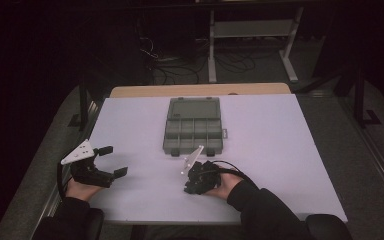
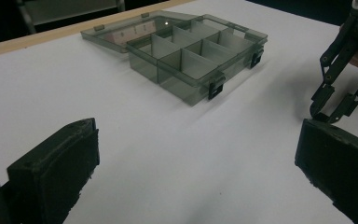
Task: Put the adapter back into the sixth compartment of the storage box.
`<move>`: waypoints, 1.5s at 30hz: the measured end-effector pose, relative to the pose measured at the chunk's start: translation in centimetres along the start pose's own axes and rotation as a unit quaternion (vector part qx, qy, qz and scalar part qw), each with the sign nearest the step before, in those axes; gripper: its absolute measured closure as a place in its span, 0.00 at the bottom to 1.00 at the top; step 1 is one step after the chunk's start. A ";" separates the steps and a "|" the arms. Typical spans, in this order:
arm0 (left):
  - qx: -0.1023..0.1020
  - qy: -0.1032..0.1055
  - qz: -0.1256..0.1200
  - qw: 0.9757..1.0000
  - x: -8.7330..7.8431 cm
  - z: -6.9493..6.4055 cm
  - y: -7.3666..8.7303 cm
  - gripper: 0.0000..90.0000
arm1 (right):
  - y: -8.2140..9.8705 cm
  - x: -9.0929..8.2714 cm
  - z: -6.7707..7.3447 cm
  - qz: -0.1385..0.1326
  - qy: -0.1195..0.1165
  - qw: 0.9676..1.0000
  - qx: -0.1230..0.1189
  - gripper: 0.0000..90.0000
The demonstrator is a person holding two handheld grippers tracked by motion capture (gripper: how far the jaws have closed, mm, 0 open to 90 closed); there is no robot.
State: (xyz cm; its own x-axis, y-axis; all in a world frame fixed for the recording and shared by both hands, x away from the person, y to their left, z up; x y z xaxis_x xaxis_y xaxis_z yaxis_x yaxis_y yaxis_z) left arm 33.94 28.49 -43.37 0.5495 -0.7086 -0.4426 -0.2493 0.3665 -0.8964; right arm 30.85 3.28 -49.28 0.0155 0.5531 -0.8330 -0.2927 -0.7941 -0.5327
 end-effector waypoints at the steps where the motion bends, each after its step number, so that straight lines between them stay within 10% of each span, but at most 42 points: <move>1: 0.000 0.000 0.000 1.000 0.0 0.0 0.0 0.00 | 0.0 -0.1 0.0 -0.001 0.001 1.000 0.000 0.84; 45: -0.001 0.002 0.001 1.000 0.1 0.0 -0.1 0.00 | -3.6 -4.7 -2.6 -0.031 0.018 0.999 0.002 0.84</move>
State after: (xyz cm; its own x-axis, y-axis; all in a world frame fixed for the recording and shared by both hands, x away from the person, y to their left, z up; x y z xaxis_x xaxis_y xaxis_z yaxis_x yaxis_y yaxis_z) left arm 34.06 28.39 -43.38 0.5453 -0.7112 -0.4437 -0.2508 0.3666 -0.8959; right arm 34.26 2.88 -43.86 0.0688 0.5923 -0.8028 -0.2929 -0.7572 -0.5838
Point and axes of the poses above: each handheld gripper's, and its own axes: x roughly forward along the jaws, y roughly out of its underside, z roughly to its left, the point moved 8 cm from there along x, roughly forward along the jaws, and after that the axes turned 6 degrees about x, right-handed, at the moved point
